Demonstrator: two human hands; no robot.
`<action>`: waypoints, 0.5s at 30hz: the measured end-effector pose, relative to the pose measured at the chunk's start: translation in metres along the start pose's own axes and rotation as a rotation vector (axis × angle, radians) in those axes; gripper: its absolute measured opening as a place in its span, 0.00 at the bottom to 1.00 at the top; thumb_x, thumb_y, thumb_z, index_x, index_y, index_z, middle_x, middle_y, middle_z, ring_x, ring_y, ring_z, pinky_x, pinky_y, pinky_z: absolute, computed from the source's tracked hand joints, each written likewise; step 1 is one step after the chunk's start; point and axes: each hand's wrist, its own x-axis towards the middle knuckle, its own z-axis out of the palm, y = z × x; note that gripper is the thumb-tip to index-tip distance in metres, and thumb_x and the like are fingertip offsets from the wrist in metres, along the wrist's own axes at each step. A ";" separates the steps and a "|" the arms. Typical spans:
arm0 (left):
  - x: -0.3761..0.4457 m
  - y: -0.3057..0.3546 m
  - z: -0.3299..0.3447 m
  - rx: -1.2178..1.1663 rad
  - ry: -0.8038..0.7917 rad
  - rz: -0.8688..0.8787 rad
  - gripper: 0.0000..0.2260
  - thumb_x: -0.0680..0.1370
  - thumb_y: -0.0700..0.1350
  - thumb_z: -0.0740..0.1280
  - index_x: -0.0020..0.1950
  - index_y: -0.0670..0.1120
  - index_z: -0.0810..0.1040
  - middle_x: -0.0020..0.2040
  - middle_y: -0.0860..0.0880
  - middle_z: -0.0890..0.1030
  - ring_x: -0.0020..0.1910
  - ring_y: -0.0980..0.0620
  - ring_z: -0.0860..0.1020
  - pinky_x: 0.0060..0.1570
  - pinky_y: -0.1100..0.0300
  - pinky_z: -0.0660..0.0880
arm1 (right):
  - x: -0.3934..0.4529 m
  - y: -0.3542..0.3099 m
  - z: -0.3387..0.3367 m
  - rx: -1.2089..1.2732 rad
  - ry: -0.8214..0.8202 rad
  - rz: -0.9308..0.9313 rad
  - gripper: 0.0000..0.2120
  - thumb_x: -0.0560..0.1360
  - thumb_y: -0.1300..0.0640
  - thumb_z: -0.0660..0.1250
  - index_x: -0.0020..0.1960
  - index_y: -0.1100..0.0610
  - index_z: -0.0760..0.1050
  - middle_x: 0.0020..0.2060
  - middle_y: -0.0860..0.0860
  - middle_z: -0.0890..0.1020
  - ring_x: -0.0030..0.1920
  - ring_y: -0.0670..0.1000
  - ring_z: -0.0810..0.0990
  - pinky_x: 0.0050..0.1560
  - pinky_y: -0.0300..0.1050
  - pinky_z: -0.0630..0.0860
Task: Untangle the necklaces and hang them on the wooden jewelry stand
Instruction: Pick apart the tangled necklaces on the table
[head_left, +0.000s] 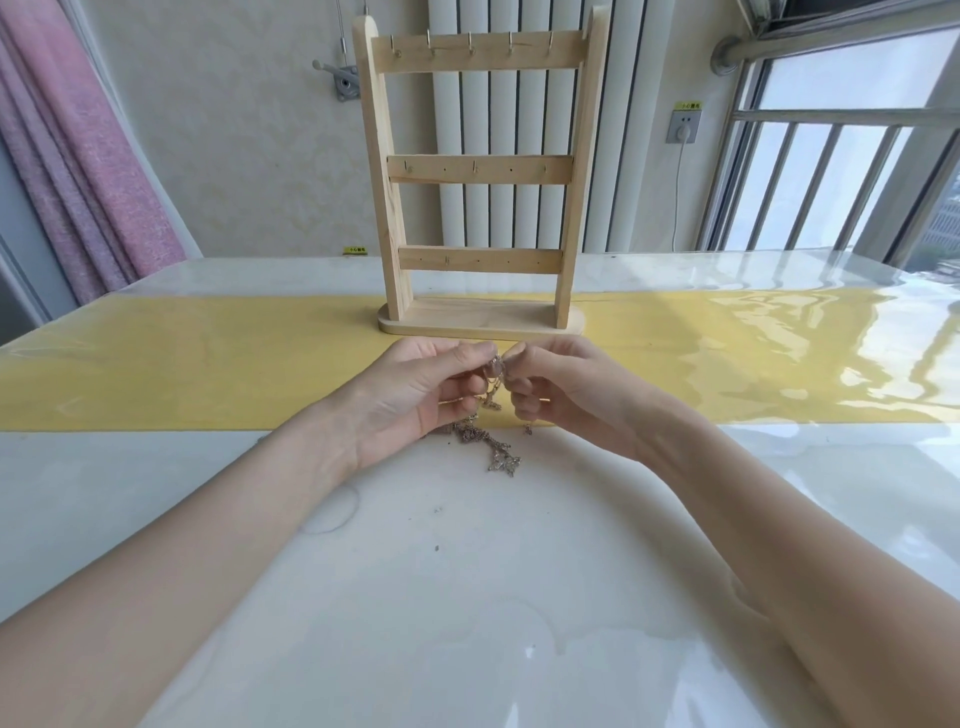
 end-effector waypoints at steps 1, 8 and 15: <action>0.001 -0.001 0.000 0.016 0.000 0.004 0.07 0.70 0.44 0.68 0.33 0.46 0.83 0.31 0.51 0.76 0.29 0.59 0.72 0.30 0.69 0.71 | 0.000 0.000 -0.001 -0.022 0.003 0.001 0.13 0.78 0.65 0.60 0.36 0.57 0.67 0.28 0.48 0.68 0.29 0.47 0.65 0.34 0.36 0.66; 0.002 -0.006 0.002 0.358 0.174 0.165 0.07 0.75 0.34 0.67 0.39 0.44 0.74 0.28 0.53 0.78 0.28 0.59 0.73 0.33 0.68 0.72 | -0.001 0.000 -0.001 0.074 0.074 -0.021 0.15 0.77 0.65 0.61 0.32 0.59 0.68 0.31 0.52 0.69 0.29 0.48 0.65 0.33 0.37 0.67; 0.003 -0.004 0.006 0.434 0.249 0.302 0.09 0.74 0.32 0.68 0.41 0.47 0.74 0.32 0.52 0.77 0.28 0.59 0.71 0.32 0.69 0.69 | -0.001 -0.002 0.005 0.158 0.037 0.068 0.11 0.70 0.59 0.59 0.30 0.54 0.63 0.28 0.49 0.62 0.30 0.50 0.57 0.30 0.40 0.59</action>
